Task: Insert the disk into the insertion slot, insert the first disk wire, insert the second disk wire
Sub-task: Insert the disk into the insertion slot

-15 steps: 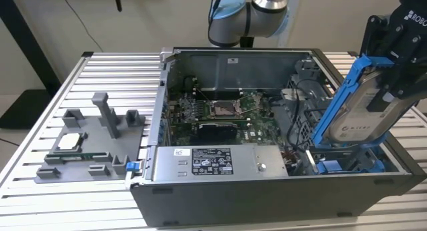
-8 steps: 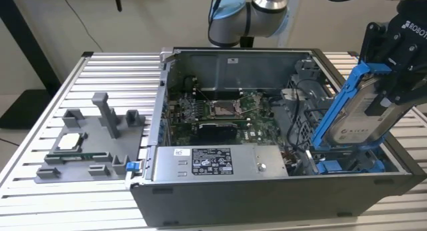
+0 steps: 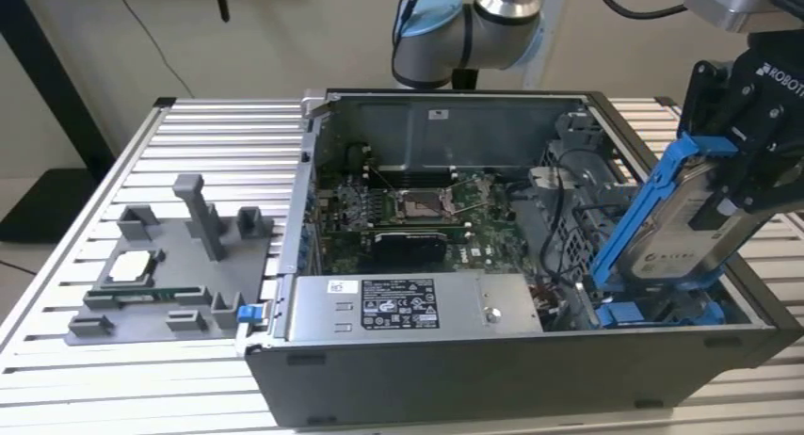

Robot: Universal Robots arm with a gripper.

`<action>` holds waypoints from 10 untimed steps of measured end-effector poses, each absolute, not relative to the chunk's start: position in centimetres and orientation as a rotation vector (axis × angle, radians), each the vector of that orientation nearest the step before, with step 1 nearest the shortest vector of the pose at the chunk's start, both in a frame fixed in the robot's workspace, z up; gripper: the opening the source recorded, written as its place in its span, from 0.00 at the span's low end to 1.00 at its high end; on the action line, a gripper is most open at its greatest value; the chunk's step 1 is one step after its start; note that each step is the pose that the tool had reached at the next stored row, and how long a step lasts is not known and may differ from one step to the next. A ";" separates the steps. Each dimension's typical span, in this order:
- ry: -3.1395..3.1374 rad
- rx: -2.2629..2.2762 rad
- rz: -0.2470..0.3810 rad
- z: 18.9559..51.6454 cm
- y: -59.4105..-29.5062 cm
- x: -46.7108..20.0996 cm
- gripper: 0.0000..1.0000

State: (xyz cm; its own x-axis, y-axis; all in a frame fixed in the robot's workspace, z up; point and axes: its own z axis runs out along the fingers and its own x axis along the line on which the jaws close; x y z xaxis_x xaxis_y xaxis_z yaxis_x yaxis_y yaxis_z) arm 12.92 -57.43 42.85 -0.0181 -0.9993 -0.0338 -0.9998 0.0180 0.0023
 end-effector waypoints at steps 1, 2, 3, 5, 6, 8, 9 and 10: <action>2.225 -2.185 0.039 42.7 -57.4 12.9 0.00; 2.225 -2.185 0.040 42.5 -57.4 12.9 0.00; 2.225 -2.185 0.039 42.3 -57.4 12.9 0.00; 2.226 -2.185 0.040 42.0 -57.5 12.9 0.00; 2.226 -2.184 0.039 41.8 -57.5 12.9 0.00; 2.228 -2.182 0.039 41.6 -57.5 12.9 0.00; 2.229 -2.181 0.039 41.4 -57.5 12.9 0.00; 2.230 -2.180 0.039 41.3 -57.5 12.9 0.00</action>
